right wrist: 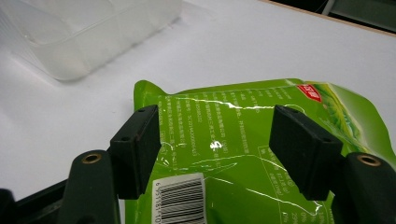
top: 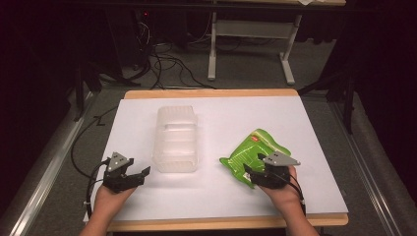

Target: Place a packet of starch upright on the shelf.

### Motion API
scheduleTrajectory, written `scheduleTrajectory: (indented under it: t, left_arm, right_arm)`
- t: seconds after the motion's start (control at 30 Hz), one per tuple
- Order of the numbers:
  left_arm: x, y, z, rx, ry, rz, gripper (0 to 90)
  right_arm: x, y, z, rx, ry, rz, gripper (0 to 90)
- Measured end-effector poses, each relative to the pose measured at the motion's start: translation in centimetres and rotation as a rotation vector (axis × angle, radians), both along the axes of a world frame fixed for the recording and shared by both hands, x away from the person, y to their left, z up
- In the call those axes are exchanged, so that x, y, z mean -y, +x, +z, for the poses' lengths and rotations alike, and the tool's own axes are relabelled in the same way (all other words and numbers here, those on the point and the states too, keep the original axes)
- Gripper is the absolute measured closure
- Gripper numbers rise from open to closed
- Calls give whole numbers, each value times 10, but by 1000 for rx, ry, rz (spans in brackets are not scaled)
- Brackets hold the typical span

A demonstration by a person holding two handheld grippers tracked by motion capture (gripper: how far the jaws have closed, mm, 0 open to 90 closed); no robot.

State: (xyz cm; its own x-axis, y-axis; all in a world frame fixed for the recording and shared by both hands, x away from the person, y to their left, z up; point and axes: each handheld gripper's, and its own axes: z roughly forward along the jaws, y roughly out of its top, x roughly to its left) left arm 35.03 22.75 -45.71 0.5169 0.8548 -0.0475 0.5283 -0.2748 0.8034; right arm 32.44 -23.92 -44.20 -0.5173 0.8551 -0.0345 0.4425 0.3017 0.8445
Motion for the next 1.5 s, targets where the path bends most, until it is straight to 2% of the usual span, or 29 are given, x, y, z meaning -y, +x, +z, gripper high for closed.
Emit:
scheduleTrajectory:
  t: [0.33,0.4,0.43,0.47,0.6,0.67,0.7,0.73,0.8,0.83,0.87,0.93,1.07,1.13,1.17,1.23,1.27,1.37,1.47,1.5]
  left_arm:
    - [1,1,-1,-7,4,-1,279]
    - [0,1,-1,-4,-1,2,279]
    - [0,1,-1,-4,-1,2,279]
    - [0,0,0,-3,-1,2,279]
    - [0,1,0,-5,1,2,279]
    - [0,1,-1,-8,2,2,279]
    - [0,1,-1,-8,2,2,279]
    - [1,2,-1,-8,2,2,279]
    - [1,1,-1,-9,7,-1,279]
    - [1,1,-1,-9,7,-1,279]
    - [1,1,-1,-8,7,-3,279]
    - [1,1,-1,-7,5,-4,280]
    - [1,1,-1,-8,6,-6,280]
    - [1,1,-1,-8,8,-7,280]
    - [1,1,-1,-8,8,-7,280]
    - [1,0,0,0,0,-2,280]
    - [0,0,0,0,1,-2,280]
    - [-1,0,0,-4,2,-1,280]
    - [1,1,-1,-7,6,-3,280]
    - [1,1,-1,-7,6,-3,280]
  right_arm:
    - [2,1,0,0,5,-2,342]
    - [11,5,3,3,24,-38,342]
    - [11,5,3,3,24,-38,342]
    - [24,11,5,4,33,-86,339]
    - [57,24,2,-27,49,-201,329]
    - [71,28,0,-36,52,-244,319]
    - [71,28,0,-36,52,-244,319]
    - [89,32,-3,-62,78,-306,297]
    - [103,36,-7,-98,99,-359,280]
    - [103,36,-7,-98,99,-359,280]
    - [114,38,-13,-121,140,-391,270]
    - [120,39,-17,-149,190,-416,268]
    - [122,46,-28,-229,278,-414,270]
    - [120,49,-33,-290,349,-402,275]
    - [118,49,-34,-313,365,-403,274]
    - [114,46,-33,-321,380,-407,291]
    - [114,44,-33,-326,405,-405,305]
    - [114,37,-37,-355,494,-387,340]
    - [115,37,-41,-380,629,-322,439]
    - [115,37,-41,-380,629,-322,439]
